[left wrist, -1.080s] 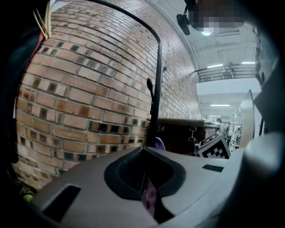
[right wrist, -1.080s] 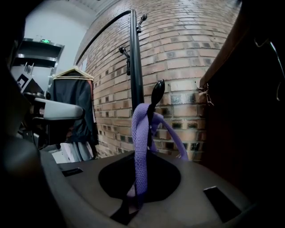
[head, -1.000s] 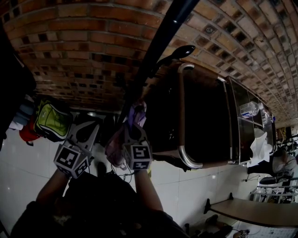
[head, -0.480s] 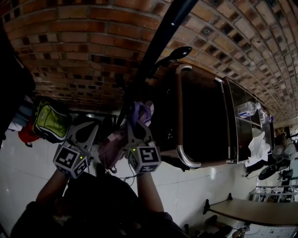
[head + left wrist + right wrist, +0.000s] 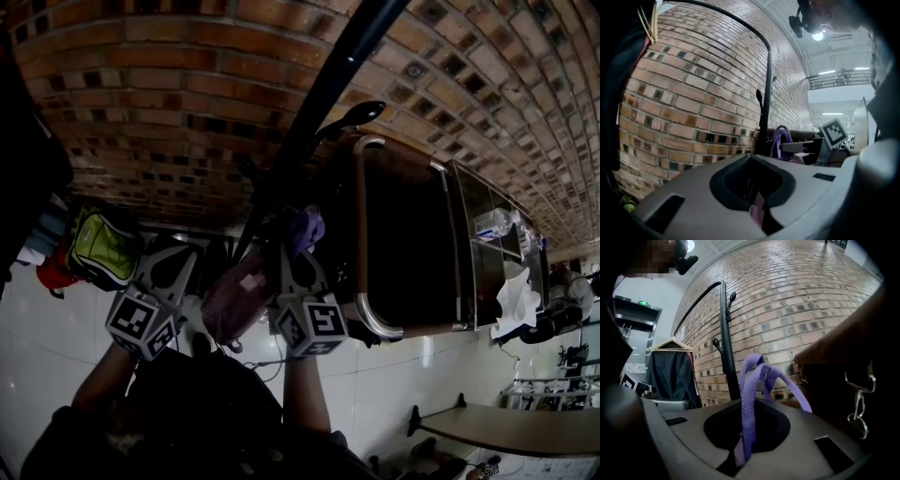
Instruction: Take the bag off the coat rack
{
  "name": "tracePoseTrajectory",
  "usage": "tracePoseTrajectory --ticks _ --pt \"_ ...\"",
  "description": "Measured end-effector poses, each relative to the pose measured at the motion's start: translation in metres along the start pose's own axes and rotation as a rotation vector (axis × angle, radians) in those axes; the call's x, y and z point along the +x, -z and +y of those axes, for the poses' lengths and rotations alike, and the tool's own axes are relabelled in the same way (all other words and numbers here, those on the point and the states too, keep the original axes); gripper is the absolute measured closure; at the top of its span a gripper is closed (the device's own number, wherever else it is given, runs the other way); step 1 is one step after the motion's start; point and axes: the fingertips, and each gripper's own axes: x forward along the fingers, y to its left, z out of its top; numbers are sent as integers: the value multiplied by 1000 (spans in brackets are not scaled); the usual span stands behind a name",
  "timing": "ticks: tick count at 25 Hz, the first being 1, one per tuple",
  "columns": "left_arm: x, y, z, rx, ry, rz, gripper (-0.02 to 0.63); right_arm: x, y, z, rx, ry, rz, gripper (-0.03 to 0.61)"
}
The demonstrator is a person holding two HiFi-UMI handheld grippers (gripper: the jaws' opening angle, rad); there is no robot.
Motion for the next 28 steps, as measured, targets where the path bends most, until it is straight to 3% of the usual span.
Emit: tracePoseTrajectory --ticks 14,28 --pt "-28 -3 -6 12 36 -6 586 -52 6 31 5 -44 -23 546" --pt "-132 -11 1 16 36 -15 588 -119 -19 136 2 -88 -93 546"
